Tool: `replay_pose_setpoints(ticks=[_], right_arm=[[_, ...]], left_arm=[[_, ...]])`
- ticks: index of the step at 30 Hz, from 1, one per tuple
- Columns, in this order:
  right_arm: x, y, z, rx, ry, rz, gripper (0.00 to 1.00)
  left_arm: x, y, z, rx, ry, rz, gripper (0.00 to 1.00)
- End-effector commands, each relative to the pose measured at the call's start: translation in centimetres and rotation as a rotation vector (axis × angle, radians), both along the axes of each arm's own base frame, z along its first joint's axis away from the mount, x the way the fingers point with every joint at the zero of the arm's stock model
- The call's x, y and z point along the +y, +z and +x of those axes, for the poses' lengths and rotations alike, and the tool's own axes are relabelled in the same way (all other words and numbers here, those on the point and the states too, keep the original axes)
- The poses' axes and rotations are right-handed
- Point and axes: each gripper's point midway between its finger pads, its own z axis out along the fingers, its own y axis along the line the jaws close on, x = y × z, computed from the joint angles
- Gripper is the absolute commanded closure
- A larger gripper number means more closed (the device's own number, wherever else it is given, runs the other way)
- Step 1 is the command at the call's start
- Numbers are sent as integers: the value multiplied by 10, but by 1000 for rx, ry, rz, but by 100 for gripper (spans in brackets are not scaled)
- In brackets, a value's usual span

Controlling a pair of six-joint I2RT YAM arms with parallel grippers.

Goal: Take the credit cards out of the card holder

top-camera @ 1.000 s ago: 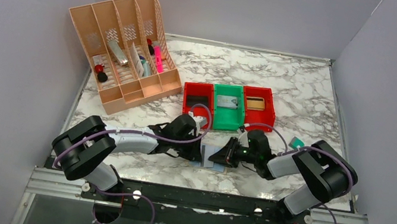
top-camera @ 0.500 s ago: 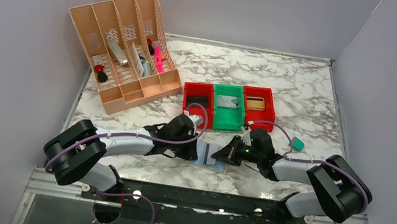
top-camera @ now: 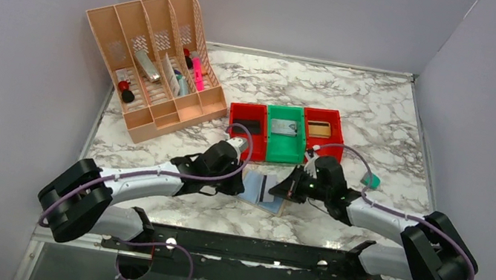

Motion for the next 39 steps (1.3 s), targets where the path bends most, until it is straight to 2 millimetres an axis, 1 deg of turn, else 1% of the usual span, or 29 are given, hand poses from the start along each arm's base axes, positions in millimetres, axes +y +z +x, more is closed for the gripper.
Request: replay_pose_setpoints(ticks=[1,5,9,12,14,20,28,31,36,39], right_arm=[[-2,10,11,-62,9,-39,99],[-8,10,17,-67,-20,-92,99],[-8,8,15,-61,-1,-109,99],[-11,5,18,-54,-1,-155,99],[-10,4,19,-43,22,-172,99],[-5,-14,14,5,69,-212,99],[10,-28,8,46,137,-209,99],[16,-27,7,38,170,-185,99],[19,-19,10,-6,208,-198,99],[15,-12,16,-42,190,-225,99]], left_arm=[[10,10,9,-58,62,20,79],[16,13,9,-73,89,7,72],[20,10,8,-68,110,14,65],[20,7,7,-56,118,12,56],[19,3,5,-43,114,6,51],[8,-6,-7,17,50,-22,47],[-1,-18,-20,90,-21,-33,49],[-3,-20,-24,106,-34,-35,56],[-6,-11,-30,103,-50,-69,70],[-3,-5,-29,80,-32,-81,73]])
